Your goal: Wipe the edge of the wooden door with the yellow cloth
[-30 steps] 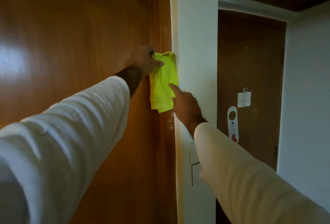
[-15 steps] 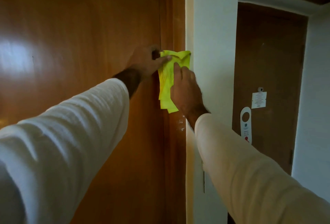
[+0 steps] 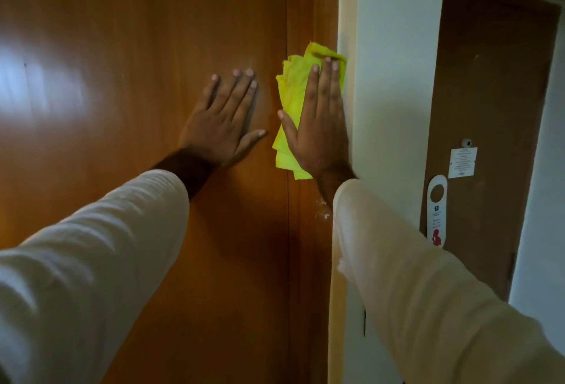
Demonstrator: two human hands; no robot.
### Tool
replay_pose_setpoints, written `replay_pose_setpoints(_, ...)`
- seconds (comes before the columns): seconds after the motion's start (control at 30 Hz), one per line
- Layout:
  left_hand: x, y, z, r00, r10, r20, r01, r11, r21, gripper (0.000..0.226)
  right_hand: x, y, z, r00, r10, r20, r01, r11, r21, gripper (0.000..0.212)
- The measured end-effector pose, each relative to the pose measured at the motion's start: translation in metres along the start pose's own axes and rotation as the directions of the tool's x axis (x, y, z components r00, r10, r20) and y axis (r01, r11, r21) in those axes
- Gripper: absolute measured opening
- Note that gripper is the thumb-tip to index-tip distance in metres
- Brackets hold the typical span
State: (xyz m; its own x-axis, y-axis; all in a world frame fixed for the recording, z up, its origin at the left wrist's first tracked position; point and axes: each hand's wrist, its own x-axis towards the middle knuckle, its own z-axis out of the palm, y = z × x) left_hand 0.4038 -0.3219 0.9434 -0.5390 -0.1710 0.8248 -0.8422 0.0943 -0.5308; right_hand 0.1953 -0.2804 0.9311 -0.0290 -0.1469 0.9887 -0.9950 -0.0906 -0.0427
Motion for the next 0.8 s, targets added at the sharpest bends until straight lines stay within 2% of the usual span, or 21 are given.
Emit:
replay_pose_setpoints(0.13,-0.002,0.001,-0.001,1.000,0.001,-0.013,-0.001,1.000,0.018,0.093,-0.053,0.001,0.009,0.999,0.020,0.032,-0.020,1.000,-0.024,0.085)
replay_pose_setpoints(0.3,-0.001,0.003,-0.001,1.000,-0.004,-0.027,0.004,1.000,0.024,0.093,-0.213,0.011,0.029,0.990,0.045,0.137,-0.041,0.999,-0.029,0.078)
replay_pose_setpoints(0.4,0.000,0.002,-0.001,0.999,-0.008,-0.046,0.009,1.000,0.024,0.093,-0.294,0.015,0.039,0.981,0.060,0.186,-0.047,0.996,-0.075,0.083)
replay_pose_setpoints(0.5,-0.001,0.004,0.000,0.998,-0.008,-0.059,0.009,1.000,0.014,0.094,-0.331,0.012,0.044,0.970,0.096,0.223,-0.070,0.990,-0.121,0.087)
replay_pose_setpoints(0.63,-0.002,0.004,-0.001,0.997,-0.011,-0.071,0.011,1.000,0.001,0.094,-0.309,0.013,0.042,0.981,0.060,0.184,-0.043,0.995,-0.094,0.082)
replay_pose_setpoints(0.7,-0.003,0.005,0.000,0.997,-0.015,-0.078,0.016,1.000,0.011,0.094,-0.257,0.016,0.040,0.991,0.000,0.137,0.010,0.997,-0.074,0.079)
replay_pose_setpoints(0.8,-0.003,0.004,-0.001,0.997,-0.012,-0.075,0.012,1.000,0.003,0.095,-0.151,0.009,0.030,0.998,-0.013,0.067,0.017,0.997,-0.069,0.076)
